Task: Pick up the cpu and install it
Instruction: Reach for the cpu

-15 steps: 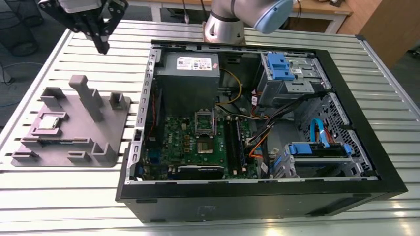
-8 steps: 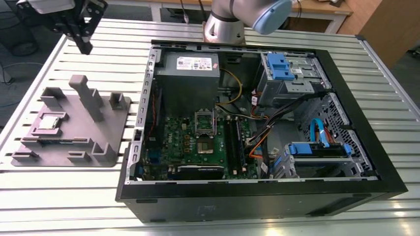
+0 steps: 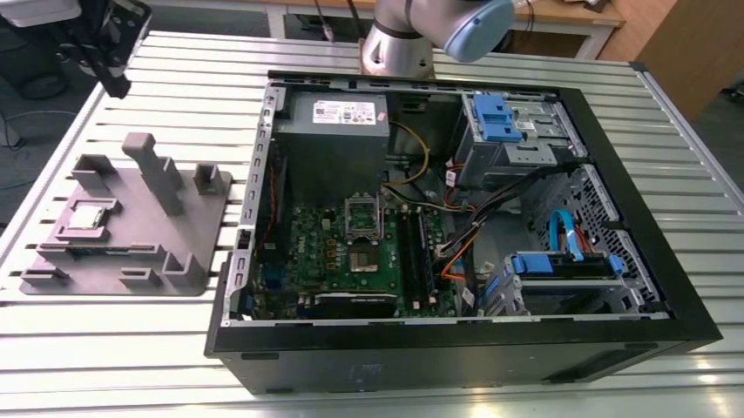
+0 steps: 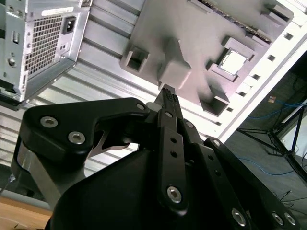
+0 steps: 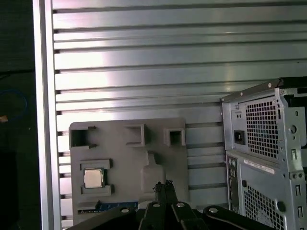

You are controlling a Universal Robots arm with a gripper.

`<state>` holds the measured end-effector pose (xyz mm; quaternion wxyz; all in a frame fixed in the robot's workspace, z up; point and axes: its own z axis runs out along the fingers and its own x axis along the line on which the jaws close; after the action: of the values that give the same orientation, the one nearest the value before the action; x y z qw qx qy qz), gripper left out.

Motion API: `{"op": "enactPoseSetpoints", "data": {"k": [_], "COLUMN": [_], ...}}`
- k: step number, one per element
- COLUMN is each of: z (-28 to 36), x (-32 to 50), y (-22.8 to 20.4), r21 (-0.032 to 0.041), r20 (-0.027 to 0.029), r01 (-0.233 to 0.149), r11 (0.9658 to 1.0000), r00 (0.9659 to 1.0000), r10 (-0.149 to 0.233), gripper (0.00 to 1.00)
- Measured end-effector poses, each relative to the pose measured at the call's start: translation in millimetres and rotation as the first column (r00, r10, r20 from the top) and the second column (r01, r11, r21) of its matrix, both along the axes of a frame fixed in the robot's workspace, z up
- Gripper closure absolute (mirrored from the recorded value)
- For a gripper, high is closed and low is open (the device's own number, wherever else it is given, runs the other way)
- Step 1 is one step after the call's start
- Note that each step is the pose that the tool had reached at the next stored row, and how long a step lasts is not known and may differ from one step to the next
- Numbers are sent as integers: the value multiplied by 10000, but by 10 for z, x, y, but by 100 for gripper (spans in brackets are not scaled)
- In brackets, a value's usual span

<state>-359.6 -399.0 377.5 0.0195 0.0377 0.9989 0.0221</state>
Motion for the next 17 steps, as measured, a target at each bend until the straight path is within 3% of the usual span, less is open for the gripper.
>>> {"op": "enactPoseSetpoints", "data": {"k": [7, 17], "z": [-74, -209], "x": [-262, -530], "y": [0, 0], "r21": [-3, -13], "r20": [1, 1], "r01": [0, 2], "r11": [10000, 10000], "r00": [10000, 10000], "r10": [0, -2], "gripper": [89, 89]}}
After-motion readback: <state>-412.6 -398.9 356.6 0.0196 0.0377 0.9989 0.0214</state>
